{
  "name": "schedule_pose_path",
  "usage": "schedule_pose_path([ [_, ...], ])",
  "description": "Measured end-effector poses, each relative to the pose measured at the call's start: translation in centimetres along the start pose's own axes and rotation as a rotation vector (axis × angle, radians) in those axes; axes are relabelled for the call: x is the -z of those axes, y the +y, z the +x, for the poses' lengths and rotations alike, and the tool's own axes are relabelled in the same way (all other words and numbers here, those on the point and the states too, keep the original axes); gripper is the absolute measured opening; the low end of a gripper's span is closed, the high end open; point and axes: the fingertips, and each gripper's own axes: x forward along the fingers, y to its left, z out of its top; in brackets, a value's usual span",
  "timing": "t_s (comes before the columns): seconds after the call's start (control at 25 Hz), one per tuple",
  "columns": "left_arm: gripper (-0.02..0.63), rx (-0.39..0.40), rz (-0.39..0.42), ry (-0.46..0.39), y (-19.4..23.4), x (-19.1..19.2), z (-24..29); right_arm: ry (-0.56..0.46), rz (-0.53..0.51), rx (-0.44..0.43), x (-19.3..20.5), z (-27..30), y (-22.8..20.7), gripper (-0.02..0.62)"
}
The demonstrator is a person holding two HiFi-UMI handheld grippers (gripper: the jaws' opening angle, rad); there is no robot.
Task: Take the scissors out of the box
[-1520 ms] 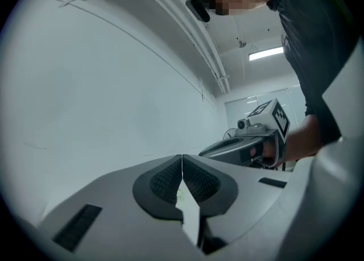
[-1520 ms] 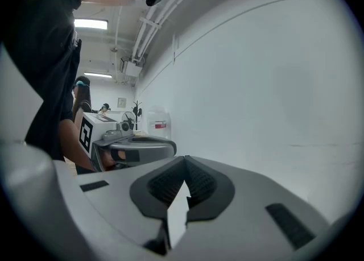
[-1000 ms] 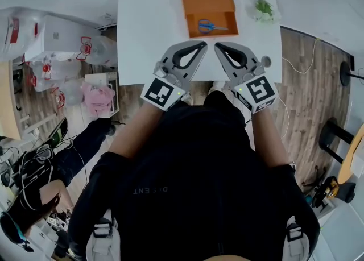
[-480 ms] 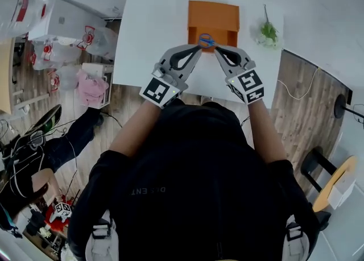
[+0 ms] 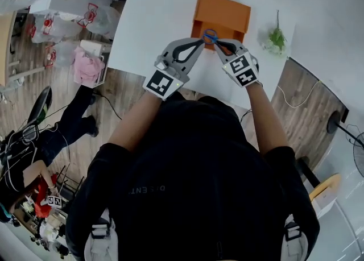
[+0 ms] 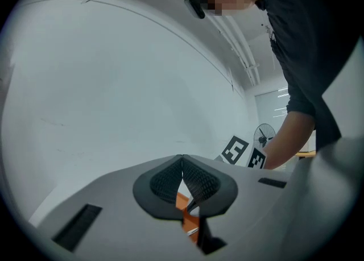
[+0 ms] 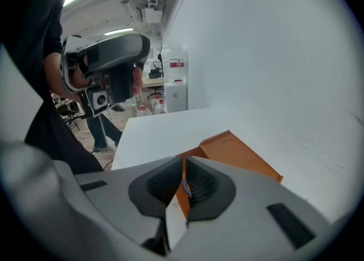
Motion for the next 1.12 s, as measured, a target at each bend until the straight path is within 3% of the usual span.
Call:
schedule_pose_path([
  [0.6,0.018,-0.068,-0.011,0.029,2.5,3.3,1.0,0.293,-0.12,-0.085,6.5,9.5,-2.2,0.077],
  [1.12,0.02,-0.095,-0.029,0.047,3.8,4.5,1.4,0.385,-0.109,-0.121,9.6,13.5,-3.1,0.123],
])
